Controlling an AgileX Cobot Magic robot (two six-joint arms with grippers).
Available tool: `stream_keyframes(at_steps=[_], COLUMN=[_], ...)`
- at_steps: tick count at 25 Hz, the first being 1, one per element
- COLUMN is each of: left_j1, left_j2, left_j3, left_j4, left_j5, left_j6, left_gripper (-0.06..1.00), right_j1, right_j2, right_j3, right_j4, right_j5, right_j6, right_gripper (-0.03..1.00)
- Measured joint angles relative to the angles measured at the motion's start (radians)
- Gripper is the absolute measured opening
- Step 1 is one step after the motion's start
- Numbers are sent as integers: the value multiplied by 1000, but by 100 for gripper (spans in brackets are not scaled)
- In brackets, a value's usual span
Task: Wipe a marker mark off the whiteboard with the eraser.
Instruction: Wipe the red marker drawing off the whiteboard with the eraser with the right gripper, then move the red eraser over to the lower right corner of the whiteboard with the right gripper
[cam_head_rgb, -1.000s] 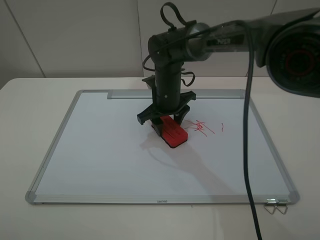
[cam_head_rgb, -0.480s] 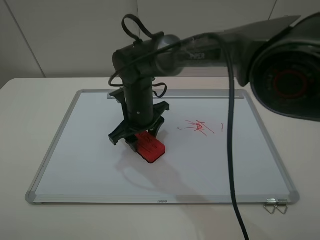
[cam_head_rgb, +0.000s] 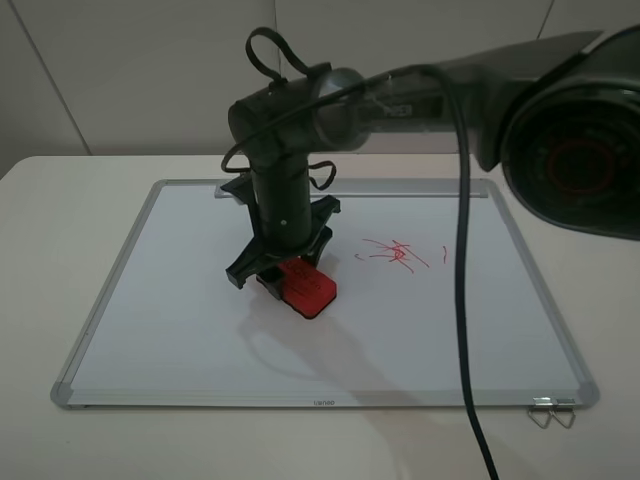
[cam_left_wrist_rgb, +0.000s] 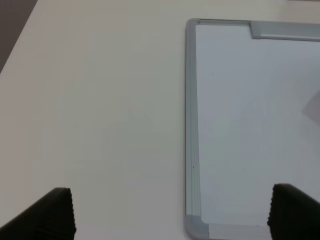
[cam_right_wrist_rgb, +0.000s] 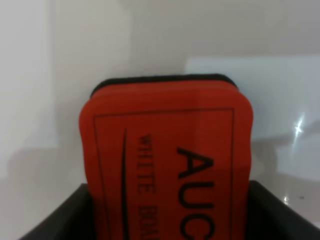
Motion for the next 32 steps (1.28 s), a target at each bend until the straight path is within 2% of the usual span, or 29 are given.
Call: stream_keyframes(at_steps=[10, 16, 20, 23, 27, 32], left_j1=[0, 0, 0, 0, 0, 0], left_j2=[0, 0, 0, 0, 0, 0], left_j3=[0, 0, 0, 0, 0, 0], left_j4=[0, 0, 0, 0, 0, 0], left_j5=[0, 0, 0, 0, 0, 0], left_j6=[0, 0, 0, 0, 0, 0], left_gripper=[77, 77, 77, 77, 77, 77], right_j1=[-119, -92, -46, -43, -98, -189], right_j2=[-1, -29, -127, -185, -198, -243], right_j3=[0, 6, 6, 4, 4, 65], right_j4=[-5, 29, 83, 108, 75, 33], right_j5=[-36, -28, -29, -8, 75, 89], right_j6=[0, 0, 0, 0, 34, 72], right_gripper=[51, 51, 51, 51, 51, 51])
